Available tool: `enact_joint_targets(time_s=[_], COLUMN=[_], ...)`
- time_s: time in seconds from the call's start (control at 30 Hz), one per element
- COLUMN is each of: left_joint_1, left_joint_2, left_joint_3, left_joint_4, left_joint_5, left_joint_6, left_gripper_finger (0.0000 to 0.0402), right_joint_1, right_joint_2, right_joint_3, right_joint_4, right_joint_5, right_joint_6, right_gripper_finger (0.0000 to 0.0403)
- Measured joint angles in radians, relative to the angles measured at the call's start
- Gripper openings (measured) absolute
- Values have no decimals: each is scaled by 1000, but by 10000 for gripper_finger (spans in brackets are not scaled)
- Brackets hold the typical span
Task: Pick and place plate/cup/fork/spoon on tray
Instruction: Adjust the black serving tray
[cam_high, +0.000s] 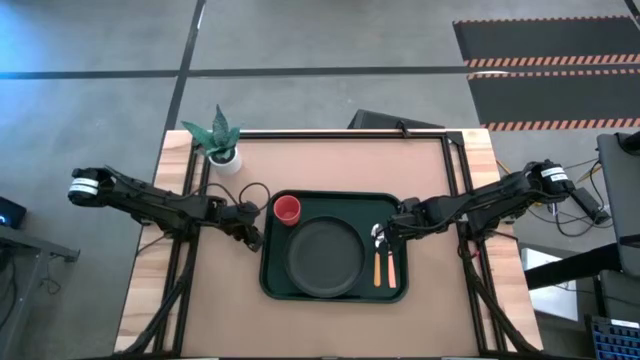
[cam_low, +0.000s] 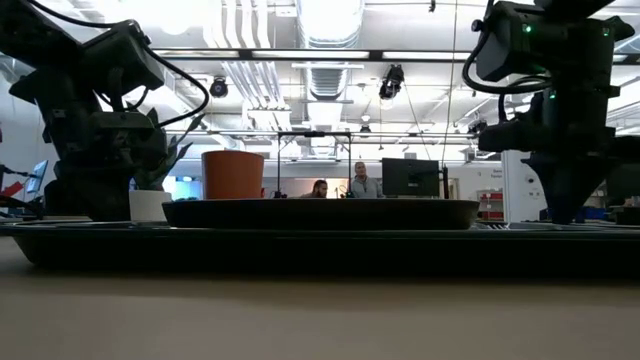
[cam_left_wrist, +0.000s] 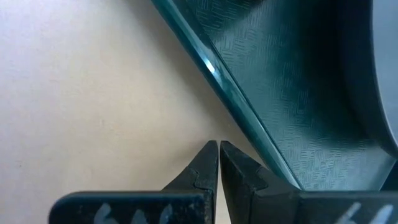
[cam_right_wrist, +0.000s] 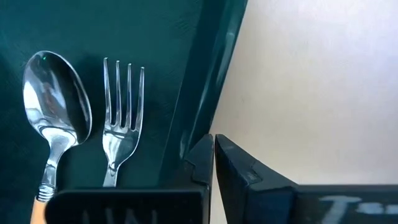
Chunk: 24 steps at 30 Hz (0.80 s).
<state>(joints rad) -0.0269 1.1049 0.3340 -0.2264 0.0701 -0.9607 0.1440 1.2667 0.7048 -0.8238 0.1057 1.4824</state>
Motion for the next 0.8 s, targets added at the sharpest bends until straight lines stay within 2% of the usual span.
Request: enact_joint_targets(time_s=[0.43, 0.6, 0.8], left_joint_1=[0, 0, 0], left_joint_2=[0, 0, 0], left_joint_3=[0, 0, 0], left_joint_4=[1, 1, 2], left_joint_5=[4, 6, 22], left_joint_6=[-1, -1, -19], left_gripper_finger=[0, 0, 0], right_joint_1=[0, 0, 0], right_joint_2=[1, 1, 1], right_joint_3=[-12, -63, -122], right_joint_4=[-108, -33, 88], right_joint_5=[18, 86, 112], right_joint_6=[-7, 41, 81], right_gripper_finger=[8, 8, 8])
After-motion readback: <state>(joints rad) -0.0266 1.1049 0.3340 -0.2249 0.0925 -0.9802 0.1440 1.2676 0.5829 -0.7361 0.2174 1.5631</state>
